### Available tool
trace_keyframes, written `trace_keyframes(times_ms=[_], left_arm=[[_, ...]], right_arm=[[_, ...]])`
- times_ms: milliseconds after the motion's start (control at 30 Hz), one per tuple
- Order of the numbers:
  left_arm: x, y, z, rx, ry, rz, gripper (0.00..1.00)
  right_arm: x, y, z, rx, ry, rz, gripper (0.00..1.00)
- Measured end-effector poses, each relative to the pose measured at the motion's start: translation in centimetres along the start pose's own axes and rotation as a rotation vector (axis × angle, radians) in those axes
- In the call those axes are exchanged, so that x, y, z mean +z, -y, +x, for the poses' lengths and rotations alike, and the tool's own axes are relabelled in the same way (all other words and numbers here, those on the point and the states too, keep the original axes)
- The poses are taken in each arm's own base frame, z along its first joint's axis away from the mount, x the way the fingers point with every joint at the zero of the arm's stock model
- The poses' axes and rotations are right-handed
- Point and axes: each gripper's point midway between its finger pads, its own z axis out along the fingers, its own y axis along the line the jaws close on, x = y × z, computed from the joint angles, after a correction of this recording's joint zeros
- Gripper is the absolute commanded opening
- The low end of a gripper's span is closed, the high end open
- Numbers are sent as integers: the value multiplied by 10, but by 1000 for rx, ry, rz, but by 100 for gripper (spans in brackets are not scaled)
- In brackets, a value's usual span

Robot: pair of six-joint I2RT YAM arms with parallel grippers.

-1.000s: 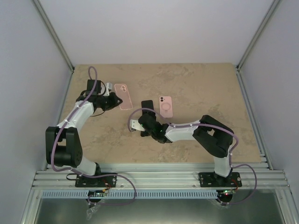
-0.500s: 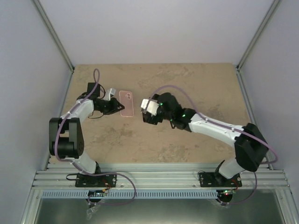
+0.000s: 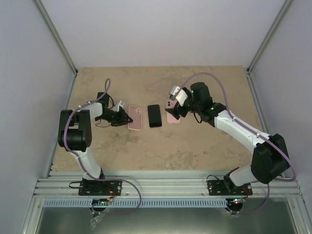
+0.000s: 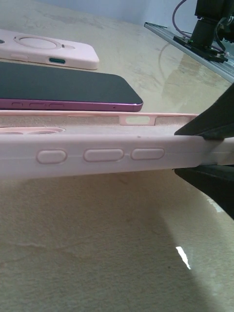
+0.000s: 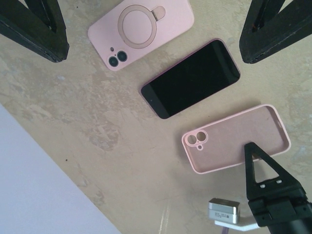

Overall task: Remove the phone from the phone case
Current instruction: Place the phone case at the center of the board.

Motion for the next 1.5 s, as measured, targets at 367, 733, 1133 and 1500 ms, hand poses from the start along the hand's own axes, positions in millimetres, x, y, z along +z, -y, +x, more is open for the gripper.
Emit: trace_keyframes(times_ms=[367, 733, 1133, 1500], left_arm=[[23, -2, -5, 6, -54, -7, 0], [32, -3, -9, -7, -57, -9, 0], [40, 2, -14, 1, -46, -24, 8], [45, 9, -22, 32, -21, -68, 47]], right_arm=[[-4, 7, 5, 66, 10, -28, 98], [-3, 7, 7, 74, 8, -35, 98], [1, 6, 12, 83, -6, -40, 98], [3, 7, 14, 97, -13, -38, 98]])
